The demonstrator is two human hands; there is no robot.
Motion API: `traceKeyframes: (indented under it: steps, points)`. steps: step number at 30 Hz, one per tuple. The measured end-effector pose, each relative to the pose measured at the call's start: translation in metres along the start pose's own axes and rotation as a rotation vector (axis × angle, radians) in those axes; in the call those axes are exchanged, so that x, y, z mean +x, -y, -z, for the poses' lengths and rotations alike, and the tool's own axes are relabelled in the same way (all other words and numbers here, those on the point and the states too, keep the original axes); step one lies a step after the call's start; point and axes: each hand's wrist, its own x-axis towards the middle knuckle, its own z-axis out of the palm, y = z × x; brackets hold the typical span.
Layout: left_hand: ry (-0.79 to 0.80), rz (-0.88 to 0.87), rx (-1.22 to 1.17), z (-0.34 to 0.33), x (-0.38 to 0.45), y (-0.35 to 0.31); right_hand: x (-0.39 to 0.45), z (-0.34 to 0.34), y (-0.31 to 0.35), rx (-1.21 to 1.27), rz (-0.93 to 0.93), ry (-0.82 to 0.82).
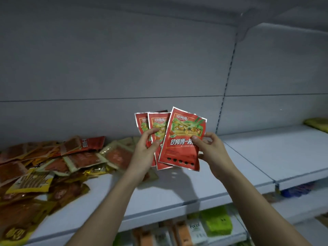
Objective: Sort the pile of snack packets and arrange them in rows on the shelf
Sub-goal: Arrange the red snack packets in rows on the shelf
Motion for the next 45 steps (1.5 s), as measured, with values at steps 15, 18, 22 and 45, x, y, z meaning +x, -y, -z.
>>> traceKeyframes:
  steps: [15, 18, 22, 45]
  points:
    - [0.211, 0.119, 0.115, -0.298, -0.041, 0.052, -0.025, 0.307, 0.002, -0.130, 0.034, -0.083]
    - [0.232, 0.113, 0.141, -0.341, -0.031, 0.065, -0.011, 0.347, -0.004, -0.156, 0.032, -0.149]
    - [0.164, 0.102, 0.121, -0.398, -0.008, 0.088, 0.020, 0.393, -0.016, -0.217, -0.018, -0.183]
    - [-0.040, 0.221, 0.070, -0.698, 0.208, 0.264, 0.319, 0.669, -0.079, -0.273, -0.248, -0.162]
